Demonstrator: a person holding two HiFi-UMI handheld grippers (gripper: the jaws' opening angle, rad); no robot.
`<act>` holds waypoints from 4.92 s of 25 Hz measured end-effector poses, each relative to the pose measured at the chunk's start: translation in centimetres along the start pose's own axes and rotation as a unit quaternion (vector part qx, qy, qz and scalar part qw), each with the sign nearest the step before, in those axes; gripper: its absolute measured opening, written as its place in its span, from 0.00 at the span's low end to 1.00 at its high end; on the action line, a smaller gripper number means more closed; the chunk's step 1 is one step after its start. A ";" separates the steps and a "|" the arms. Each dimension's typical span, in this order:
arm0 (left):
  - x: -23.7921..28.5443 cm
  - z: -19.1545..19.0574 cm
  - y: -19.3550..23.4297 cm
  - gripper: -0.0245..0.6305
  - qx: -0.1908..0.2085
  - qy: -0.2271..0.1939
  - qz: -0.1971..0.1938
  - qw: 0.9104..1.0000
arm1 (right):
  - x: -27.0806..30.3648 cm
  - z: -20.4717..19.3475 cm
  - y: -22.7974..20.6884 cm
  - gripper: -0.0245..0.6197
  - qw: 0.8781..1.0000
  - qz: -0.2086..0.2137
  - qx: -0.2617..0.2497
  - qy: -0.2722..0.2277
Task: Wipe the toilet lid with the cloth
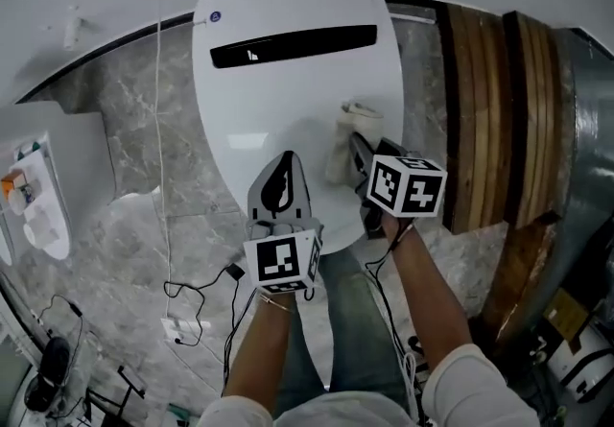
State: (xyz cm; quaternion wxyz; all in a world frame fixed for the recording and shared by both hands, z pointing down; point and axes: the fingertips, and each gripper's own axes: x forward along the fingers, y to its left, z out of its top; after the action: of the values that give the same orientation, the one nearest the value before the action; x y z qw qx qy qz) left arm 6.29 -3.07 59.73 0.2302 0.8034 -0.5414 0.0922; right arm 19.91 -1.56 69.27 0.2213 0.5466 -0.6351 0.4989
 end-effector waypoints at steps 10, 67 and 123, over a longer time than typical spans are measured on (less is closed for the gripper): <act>1.2 -1.7 -7.2 0.06 0.019 0.025 -0.046 0.998 | -3.7 -0.5 -8.4 0.17 0.998 -0.043 0.037 -0.017; -11.1 -4.0 5.7 0.06 0.029 0.053 0.053 0.997 | -2.5 -16.0 10.1 0.17 0.995 0.049 -0.040 0.073; -14.1 19.4 -3.5 0.06 0.035 0.002 0.032 0.999 | -22.3 3.0 16.2 0.17 0.992 0.016 -0.068 -0.105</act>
State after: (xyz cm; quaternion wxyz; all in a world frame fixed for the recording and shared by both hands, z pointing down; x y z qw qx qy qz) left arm 1.93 0.62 36.19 0.1995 0.7933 -0.5625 0.1201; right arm 12.60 4.83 43.31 0.1817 0.5692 -0.6962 0.3979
